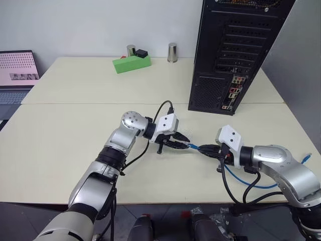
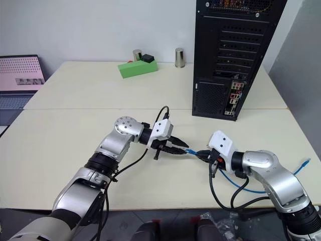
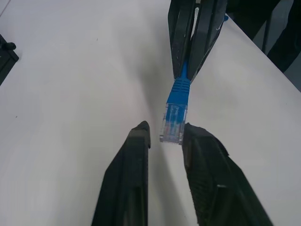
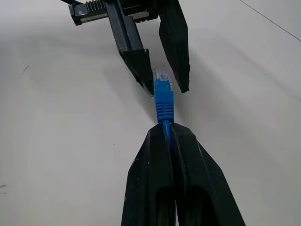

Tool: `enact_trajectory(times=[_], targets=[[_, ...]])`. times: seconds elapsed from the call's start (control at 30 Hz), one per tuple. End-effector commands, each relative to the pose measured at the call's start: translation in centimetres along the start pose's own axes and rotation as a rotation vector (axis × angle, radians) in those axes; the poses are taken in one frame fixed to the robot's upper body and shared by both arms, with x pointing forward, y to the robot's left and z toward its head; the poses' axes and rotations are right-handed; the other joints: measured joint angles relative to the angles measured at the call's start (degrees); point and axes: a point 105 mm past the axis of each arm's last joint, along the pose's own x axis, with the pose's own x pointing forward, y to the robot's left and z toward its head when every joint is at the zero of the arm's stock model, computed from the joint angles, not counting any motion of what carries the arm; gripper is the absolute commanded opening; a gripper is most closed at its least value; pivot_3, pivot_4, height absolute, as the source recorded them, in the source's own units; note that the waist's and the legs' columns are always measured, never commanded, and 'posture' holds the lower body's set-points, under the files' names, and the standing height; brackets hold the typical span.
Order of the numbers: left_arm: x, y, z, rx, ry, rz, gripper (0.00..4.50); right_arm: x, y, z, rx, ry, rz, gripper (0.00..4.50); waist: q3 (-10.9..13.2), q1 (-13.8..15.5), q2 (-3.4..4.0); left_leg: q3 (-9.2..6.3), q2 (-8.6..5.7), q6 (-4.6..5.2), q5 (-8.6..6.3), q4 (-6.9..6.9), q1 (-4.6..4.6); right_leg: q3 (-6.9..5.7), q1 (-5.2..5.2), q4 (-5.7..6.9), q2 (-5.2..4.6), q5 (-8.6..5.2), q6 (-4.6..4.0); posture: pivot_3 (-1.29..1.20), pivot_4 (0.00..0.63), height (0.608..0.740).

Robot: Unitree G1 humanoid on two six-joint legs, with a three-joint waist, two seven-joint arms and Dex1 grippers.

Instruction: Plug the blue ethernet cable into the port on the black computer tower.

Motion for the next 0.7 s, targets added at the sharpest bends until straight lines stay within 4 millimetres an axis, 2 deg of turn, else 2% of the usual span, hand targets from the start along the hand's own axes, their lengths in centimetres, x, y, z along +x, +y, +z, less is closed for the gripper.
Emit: enact_trajectory(times=[0.03, 0.17, 0.3, 0.47, 0.63, 0.7], targets=[[0.1, 0.5, 0.7, 0.032, -0.013, 0.021, 0.29, -0.1, 0.6, 1.5, -0.06, -0.034, 0.023, 0.0, 0.0, 0.0, 0.0, 0.0, 0.0, 0.0, 0.0, 0.0, 0.0, 0.0, 0.0, 0.0, 0.0, 0.0, 0.0, 0.0, 0.15, 0.74], [0.0, 0.6, 0.6, 0.037, -0.014, 0.029, 0.27, -0.1, 0.4, 1.4, -0.063, -0.03, 0.014, 0.0, 0.0, 0.0, 0.0, 0.0, 0.0, 0.0, 0.0, 0.0, 0.0, 0.0, 0.0, 0.0, 0.0, 0.0, 0.0, 0.0, 0.15, 0.74], [-0.3, 0.6, 0.6, 0.064, -0.018, 0.042, 0.27, -0.3, 0.2, 1.2, -0.07, -0.016, 0.023, 0.84, 0.0, 0.0, 0.0, 0.0, 0.0, 0.0, 0.0, 0.0, 0.0, 0.0, 0.0, 0.0, 0.0, 0.0, 0.0, 0.0, 0.15, 0.74], [-1.0, 0.0, 0.5, 0.14, -0.044, 0.054, 0.26, -1.8, -0.4, 0.7, -0.047, 0.008, 0.032, 2.06, 0.0, 0.02, 0.0, 0.0, 0.0, 0.0, 0.0, 0.01, 0.0, 0.0, 0.0, 0.0, 0.0, 0.0, -0.01, 0.0, 0.15, 0.74], [-2.0, -1.6, -0.1, 0.347, -0.062, 0.095, 0.26, -2.6, -0.1, 1.2, 0.199, -0.119, 0.066, 3.27, 0.0, 0.0, -0.01, 0.0, 0.03, 0.0, 0.0, 0.0, 0.01, 0.0, 0.01, 0.01, 0.0, 0.01, -0.02, 0.0, 0.15, 0.74], [-2.3, -2.1, -0.2, 0.444, -0.072, 0.141, 0.26, -2.5, 0.2, 1.4, 0.292, -0.167, 0.083, 3.33, 0.0, 0.03, 0.0, 0.0, 0.06, 0.0, 0.0, 0.0, 0.03, 0.01, 0.01, 0.01, 0.0, 0.01, -0.02, 0.0, 0.15, 0.74]])
